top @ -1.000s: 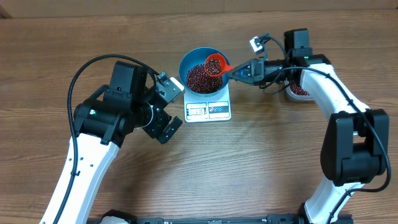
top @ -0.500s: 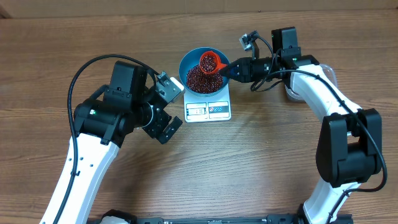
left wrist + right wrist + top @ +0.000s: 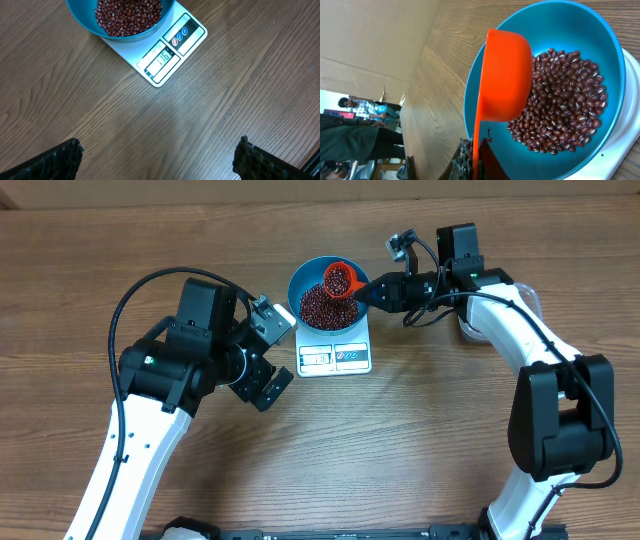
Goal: Scoop item into bowl and weigh 150g on scale
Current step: 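Hold the red scoop over the blue bowl, tipping slightly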
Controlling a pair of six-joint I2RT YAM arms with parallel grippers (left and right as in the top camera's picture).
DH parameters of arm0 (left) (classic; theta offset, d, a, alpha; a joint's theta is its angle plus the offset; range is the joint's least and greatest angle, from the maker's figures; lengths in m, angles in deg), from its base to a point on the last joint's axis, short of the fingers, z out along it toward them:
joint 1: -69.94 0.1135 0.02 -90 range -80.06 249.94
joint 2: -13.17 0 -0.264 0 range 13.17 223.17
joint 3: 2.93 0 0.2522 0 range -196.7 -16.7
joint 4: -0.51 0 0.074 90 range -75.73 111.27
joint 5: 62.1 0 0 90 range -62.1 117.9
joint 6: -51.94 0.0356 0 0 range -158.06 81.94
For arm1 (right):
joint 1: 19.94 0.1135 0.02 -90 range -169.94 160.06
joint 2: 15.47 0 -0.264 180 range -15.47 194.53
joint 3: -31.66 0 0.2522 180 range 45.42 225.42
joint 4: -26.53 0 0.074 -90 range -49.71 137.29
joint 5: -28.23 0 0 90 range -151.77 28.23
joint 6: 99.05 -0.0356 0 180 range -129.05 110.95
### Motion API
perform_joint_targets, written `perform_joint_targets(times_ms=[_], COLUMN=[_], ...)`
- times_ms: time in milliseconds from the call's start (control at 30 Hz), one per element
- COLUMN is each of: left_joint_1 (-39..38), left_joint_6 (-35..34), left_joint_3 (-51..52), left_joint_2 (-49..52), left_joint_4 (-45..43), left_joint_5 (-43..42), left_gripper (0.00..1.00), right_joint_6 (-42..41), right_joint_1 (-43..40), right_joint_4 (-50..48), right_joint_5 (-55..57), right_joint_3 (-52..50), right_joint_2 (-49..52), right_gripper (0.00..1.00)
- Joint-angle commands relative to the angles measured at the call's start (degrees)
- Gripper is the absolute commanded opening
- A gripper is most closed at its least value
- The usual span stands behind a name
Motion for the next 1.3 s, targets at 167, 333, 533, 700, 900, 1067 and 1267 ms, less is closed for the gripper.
perform_joint_targets(times_ms=[167, 333, 533, 700, 900, 1067, 1267], left_joint_1=[0.24, 0.24, 0.24, 0.24, 0.24, 0.24, 0.24], left_joint_6=[0.68, 0.68, 0.68, 0.68, 0.68, 0.68, 0.68], left_joint_3=[0.11, 0.11, 0.11, 0.11, 0.11, 0.11, 0.11], left_joint_2=[0.24, 0.24, 0.24, 0.24, 0.24, 0.24, 0.24], left_joint_4=[-0.02, -0.02, -0.02, -0.02, -0.02, -0.02, -0.02], left_joint_5=[-0.42, -0.42, -0.42, -0.42, -0.42, -0.42, -0.42], left_gripper=[1.0, 1.0, 1.0, 1.0, 1.0, 1.0, 1.0], right_joint_6=[0.87, 0.87, 0.87, 0.9, 0.9, 0.9, 0.9], right_joint_1=[0.26, 0.26, 0.26, 0.26, 0.26, 0.26, 0.26], right_joint_4=[-0.48, -0.5, -0.57, -0.9, -1.11, -1.33, -1.51], right_joint_5=[1.64, 1.66, 4.42, 4.46, 6.99, 6.99, 7.02], right_joint_3=[0.11, 0.11, 0.11, 0.11, 0.11, 0.11, 0.11], right_joint_2=[0.15, 0.15, 0.15, 0.15, 0.15, 0.15, 0.15], right_gripper=[0.04, 0.04, 0.04, 0.04, 0.04, 0.04, 0.04])
